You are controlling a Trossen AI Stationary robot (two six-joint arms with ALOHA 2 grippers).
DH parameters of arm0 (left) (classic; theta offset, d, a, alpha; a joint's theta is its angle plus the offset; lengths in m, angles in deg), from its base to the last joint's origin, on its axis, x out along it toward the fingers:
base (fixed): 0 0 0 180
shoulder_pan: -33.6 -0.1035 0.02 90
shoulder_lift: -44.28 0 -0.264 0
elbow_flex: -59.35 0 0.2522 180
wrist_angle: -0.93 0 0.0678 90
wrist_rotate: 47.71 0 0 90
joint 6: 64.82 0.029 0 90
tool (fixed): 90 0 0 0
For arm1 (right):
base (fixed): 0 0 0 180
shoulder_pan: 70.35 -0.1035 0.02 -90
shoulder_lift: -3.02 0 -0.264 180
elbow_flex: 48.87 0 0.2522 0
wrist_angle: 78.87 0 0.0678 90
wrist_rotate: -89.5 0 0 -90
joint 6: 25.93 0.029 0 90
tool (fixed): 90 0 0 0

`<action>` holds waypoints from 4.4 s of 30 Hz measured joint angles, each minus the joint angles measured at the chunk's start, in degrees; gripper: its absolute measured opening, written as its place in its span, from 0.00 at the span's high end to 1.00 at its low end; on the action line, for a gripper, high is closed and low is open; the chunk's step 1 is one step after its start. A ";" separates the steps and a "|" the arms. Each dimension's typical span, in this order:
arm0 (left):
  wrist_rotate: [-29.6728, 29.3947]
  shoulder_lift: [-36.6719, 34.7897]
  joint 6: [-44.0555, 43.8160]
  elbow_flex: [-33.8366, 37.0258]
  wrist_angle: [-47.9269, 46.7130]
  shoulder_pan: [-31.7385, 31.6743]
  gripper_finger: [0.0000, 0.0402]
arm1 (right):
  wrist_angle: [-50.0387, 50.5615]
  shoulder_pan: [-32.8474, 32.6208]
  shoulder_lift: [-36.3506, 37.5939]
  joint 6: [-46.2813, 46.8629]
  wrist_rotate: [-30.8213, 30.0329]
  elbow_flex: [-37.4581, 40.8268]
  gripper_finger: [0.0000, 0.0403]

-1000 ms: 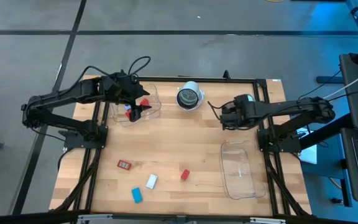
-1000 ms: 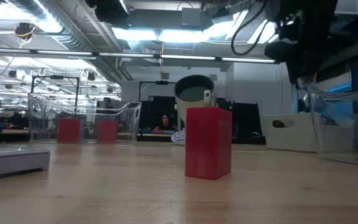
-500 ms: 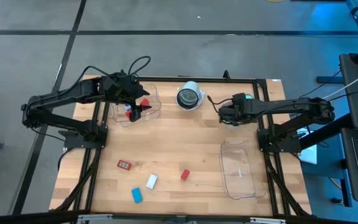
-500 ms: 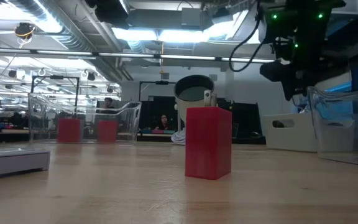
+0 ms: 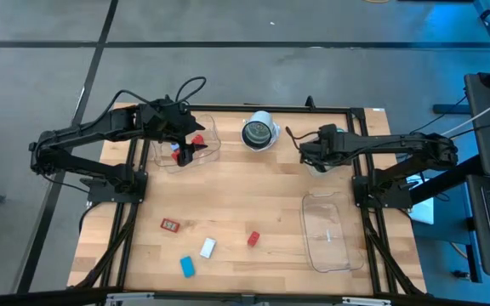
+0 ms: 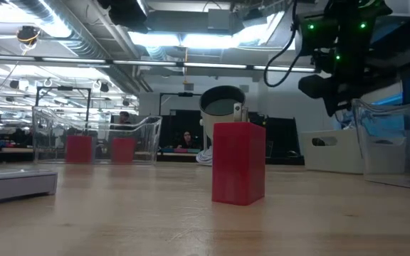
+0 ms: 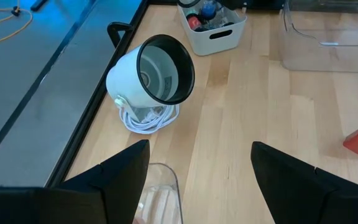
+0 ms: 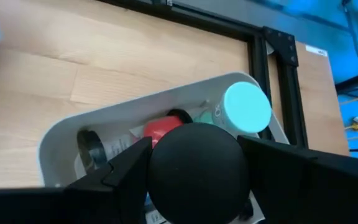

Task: Pick & Place Office items
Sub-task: Put the black hourglass into the gray bin, then move the red charger adapter to the top middle of the table

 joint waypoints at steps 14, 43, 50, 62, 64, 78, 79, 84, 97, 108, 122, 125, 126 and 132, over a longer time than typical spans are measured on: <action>0.00 0.00 0.00 0.00 0.00 0.00 0.31 | -1.02 -0.22 -3.17 -12.26 -1.12 -0.02 0.45; 0.00 0.00 0.00 0.00 -0.46 -0.02 0.31 | -10.15 -1.29 -3.44 -16.50 6.52 0.00 0.36; 0.11 0.00 -0.47 0.00 -1.46 -0.01 0.31 | -10.17 -1.60 -3.43 -18.06 11.03 -4.57 0.31; 1.07 0.00 -2.16 0.00 -6.38 0.00 0.31 | -30.95 -15.66 -3.34 -40.44 23.24 -13.64 0.34; 1.07 0.00 -2.14 0.00 -6.37 0.00 0.31 | -34.40 -18.79 -3.34 -43.90 25.36 -13.64 0.35; 1.09 0.00 -1.54 0.00 -6.26 3.95 0.31 | -41.28 -28.92 -3.34 -53.95 24.42 -13.64 0.35; 1.08 -0.02 -1.90 0.00 -6.25 4.40 0.31 | -41.26 -28.92 -3.37 -54.73 24.40 -13.64 0.35; 4.05 0.24 -4.63 0.00 -6.34 7.87 0.31 | -41.27 -28.92 -3.37 -55.77 24.37 -13.64 0.35; -3.41 3.32 -13.01 0.00 -6.36 20.85 0.31 | -47.09 -29.28 -6.71 -43.44 24.79 -13.62 0.35; -10.37 2.71 -20.05 0.02 -6.68 29.39 0.31 | -55.57 -31.82 -18.25 -68.65 34.68 -13.60 0.35; -23.69 2.71 -29.70 0.02 -6.80 35.67 0.31 | -56.52 -30.99 -26.06 -94.55 45.53 -13.75 0.35; -24.19 2.71 -30.01 0.02 -6.78 35.67 0.31 | -56.89 -29.88 -27.43 -96.38 46.18 -13.79 0.35; -24.51 2.71 -30.03 0.02 -6.78 35.67 0.31 | -56.79 -29.45 -28.01 -96.40 46.84 -13.79 0.35; -25.28 2.71 -29.09 0.02 -6.78 35.60 0.31 | -58.41 -27.58 -29.73 -98.73 50.15 -13.81 0.35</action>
